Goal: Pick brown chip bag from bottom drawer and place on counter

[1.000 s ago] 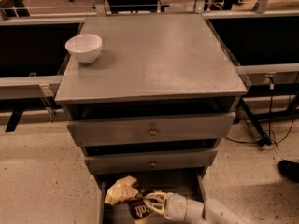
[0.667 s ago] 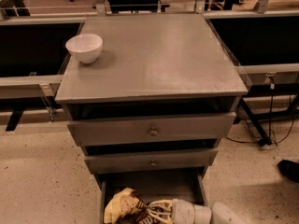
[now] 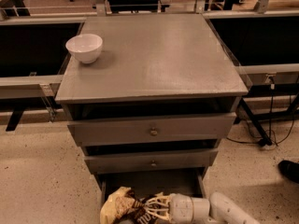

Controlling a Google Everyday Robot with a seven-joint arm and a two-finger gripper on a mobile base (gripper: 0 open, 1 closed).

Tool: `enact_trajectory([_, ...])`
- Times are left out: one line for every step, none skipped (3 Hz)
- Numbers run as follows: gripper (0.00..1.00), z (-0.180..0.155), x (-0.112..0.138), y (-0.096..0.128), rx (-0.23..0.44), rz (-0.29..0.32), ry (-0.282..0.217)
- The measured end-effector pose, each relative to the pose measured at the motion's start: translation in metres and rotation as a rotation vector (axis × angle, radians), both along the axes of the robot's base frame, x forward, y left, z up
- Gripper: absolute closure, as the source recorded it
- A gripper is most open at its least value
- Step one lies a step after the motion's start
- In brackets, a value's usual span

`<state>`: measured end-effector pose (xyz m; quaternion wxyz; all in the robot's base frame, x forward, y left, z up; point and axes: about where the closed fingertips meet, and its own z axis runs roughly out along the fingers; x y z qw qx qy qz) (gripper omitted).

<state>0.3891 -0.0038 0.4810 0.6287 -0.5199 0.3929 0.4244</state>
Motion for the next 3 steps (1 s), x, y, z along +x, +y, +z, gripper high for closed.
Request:
enact_trajectory([1.00, 0.105, -0.019, 0.002, -0.061, 0.065, -0.216])
enact_trajectory([1.00, 0.187, -0.045, 0.008, -0.120, 0.126, -0.351])
enact_trajectory([1.00, 0.255, -0.070, 0.016, -0.181, 0.166, -0.467])
